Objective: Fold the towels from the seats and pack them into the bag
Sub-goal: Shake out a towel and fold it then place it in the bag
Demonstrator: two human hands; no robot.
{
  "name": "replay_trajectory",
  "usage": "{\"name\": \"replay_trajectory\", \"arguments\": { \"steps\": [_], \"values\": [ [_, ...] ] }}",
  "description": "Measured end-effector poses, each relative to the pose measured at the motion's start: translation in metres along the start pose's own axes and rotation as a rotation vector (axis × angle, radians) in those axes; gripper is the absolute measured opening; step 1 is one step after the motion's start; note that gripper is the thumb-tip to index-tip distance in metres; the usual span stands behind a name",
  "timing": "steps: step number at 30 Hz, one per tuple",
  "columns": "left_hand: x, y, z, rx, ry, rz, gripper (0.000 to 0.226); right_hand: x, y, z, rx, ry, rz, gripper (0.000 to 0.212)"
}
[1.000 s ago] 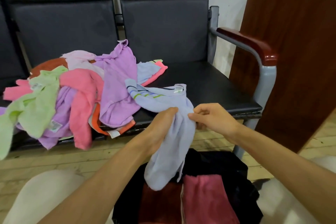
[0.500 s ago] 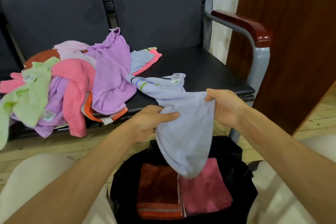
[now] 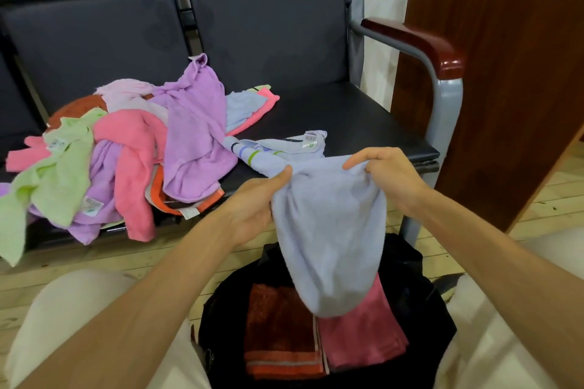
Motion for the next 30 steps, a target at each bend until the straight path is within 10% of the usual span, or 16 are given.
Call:
{"name": "replay_trajectory", "arguments": {
  "steps": [16, 21, 30],
  "values": [
    [-0.029, -0.075, 0.023, -0.564, 0.238, -0.052, 0.013, 0.008, -0.003, 0.001, 0.153, -0.150, 0.431, 0.050],
    [-0.018, -0.055, 0.033, -0.242, 0.123, -0.180, 0.026, 0.021, 0.013, 0.013, 0.315, 0.026, 0.078, 0.060],
    [-0.066, -0.026, 0.072, 0.117, 0.467, 0.197, 0.030, 0.063, -0.014, 0.025, 0.022, -0.071, -0.964, 0.040]
  ]
}}
Point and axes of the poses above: each hand's wrist, its own z-axis away from the middle knuckle, its own y-axis out of the palm, x = y × z, the point moved 4 cm from there along -z, towards the middle knuckle, and after that the axes turned 10 degrees about -y, right-handed, at the moved point
